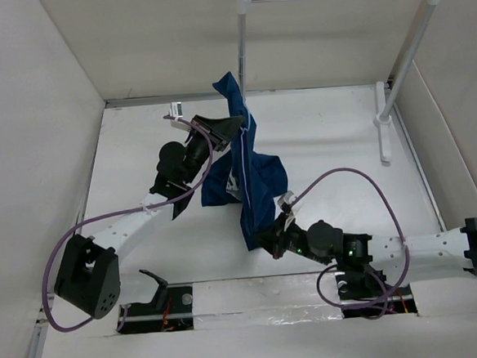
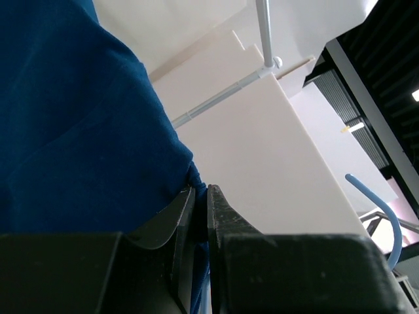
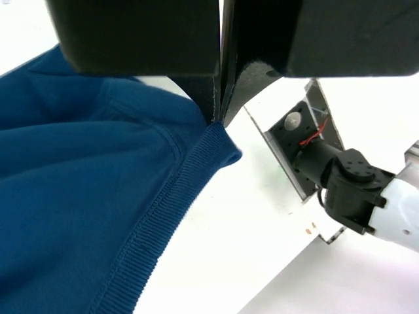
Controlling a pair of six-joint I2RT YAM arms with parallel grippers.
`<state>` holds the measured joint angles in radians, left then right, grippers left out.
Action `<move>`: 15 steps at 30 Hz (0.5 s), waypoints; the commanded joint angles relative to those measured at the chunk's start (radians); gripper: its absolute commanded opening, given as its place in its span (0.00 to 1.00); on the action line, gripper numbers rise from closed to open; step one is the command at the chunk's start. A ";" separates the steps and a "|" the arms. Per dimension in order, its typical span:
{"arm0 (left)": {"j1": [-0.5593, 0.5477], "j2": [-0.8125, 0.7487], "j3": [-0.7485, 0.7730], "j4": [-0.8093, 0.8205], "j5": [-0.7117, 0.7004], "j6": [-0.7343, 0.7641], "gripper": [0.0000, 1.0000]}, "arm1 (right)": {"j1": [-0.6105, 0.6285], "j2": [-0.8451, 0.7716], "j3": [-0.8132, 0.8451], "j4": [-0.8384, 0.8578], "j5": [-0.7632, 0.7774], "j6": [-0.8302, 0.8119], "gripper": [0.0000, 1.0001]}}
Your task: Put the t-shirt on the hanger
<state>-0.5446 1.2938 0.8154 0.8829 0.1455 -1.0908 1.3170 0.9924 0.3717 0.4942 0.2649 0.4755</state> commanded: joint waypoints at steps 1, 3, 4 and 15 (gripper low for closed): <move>0.003 -0.034 -0.002 0.169 -0.096 0.060 0.00 | 0.094 -0.061 0.123 -0.236 0.077 -0.009 0.00; 0.003 -0.039 -0.033 0.169 -0.110 0.066 0.00 | 0.117 -0.089 0.171 -0.270 0.120 -0.038 0.00; 0.003 -0.039 -0.042 0.172 -0.110 0.068 0.00 | 0.126 -0.089 0.231 -0.311 0.128 -0.049 0.00; 0.003 -0.091 -0.156 0.199 -0.061 0.011 0.00 | 0.117 0.199 0.548 -0.430 0.255 -0.189 0.00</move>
<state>-0.5480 1.2594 0.6693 0.9615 0.0765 -1.0859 1.4223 1.1103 0.8455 0.1051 0.4957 0.3332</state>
